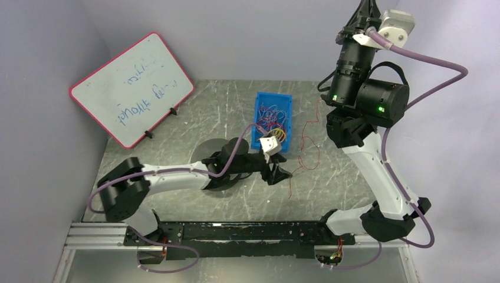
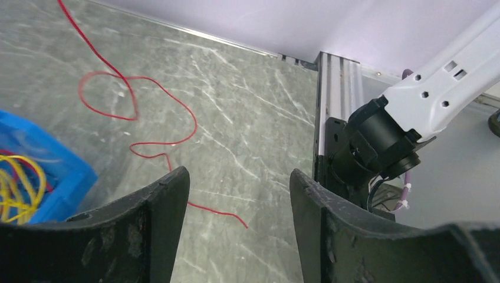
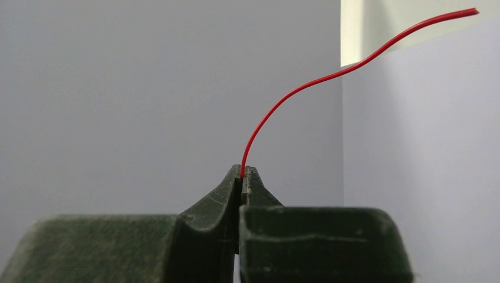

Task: Wrap the cables

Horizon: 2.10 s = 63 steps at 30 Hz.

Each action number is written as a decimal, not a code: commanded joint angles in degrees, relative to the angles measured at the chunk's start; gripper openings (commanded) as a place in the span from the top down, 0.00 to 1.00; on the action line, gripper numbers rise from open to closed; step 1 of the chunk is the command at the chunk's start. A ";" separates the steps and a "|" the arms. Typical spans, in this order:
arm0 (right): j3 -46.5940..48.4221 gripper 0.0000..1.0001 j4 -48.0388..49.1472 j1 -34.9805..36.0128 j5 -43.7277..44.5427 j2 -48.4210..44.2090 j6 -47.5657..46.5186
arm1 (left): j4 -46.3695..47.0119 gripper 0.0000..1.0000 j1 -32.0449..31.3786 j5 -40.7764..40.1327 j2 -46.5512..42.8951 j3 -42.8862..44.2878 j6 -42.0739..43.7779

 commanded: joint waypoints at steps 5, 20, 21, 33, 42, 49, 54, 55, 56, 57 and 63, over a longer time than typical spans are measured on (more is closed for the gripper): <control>-9.05 1.00 -6.05 -0.62 -1.22 -4.47 12.12 | -21.00 0.32 -0.14 -15.83 -15.96 -0.45 5.03; -30.48 1.00 -29.51 -0.66 -12.57 -15.24 40.39 | -47.72 0.01 2.54 -29.66 -35.65 6.40 -0.25; -31.65 1.00 -31.47 -0.66 -13.87 -15.81 41.77 | -50.07 0.01 2.71 -30.57 -35.85 7.19 -0.68; -40.37 1.00 -57.82 -0.74 -27.91 -20.56 56.29 | -63.81 0.01 3.28 -37.75 -34.13 7.33 -5.26; -46.37 1.00 -67.31 -0.83 -38.73 -22.24 61.23 | -70.39 0.01 3.26 -48.08 -25.79 5.30 -12.48; -49.78 1.00 -70.01 -0.83 -47.68 -22.95 62.12 | -72.61 0.01 2.53 -49.06 -19.42 5.08 -14.93; -52.15 1.00 -71.16 -0.92 -47.64 -24.22 64.24 | -73.75 0.01 0.36 -48.85 -15.67 5.09 -15.85; -52.58 1.00 -71.28 -0.92 -46.93 -24.66 64.92 | -74.20 0.01 -0.13 -49.23 -14.90 5.21 -16.13; -53.37 1.00 -71.04 -0.92 -46.18 -25.24 65.66 | -74.67 0.01 -0.53 -50.12 -14.21 5.45 -16.41; -53.91 1.00 -71.01 -0.92 -45.35 -25.58 66.55 | -75.07 0.01 -0.96 -50.87 -13.02 5.76 -16.86; -57.06 1.00 -68.63 -0.92 -39.78 -29.24 72.72 | -79.15 0.02 -4.36 -58.11 -5.06 8.97 -19.10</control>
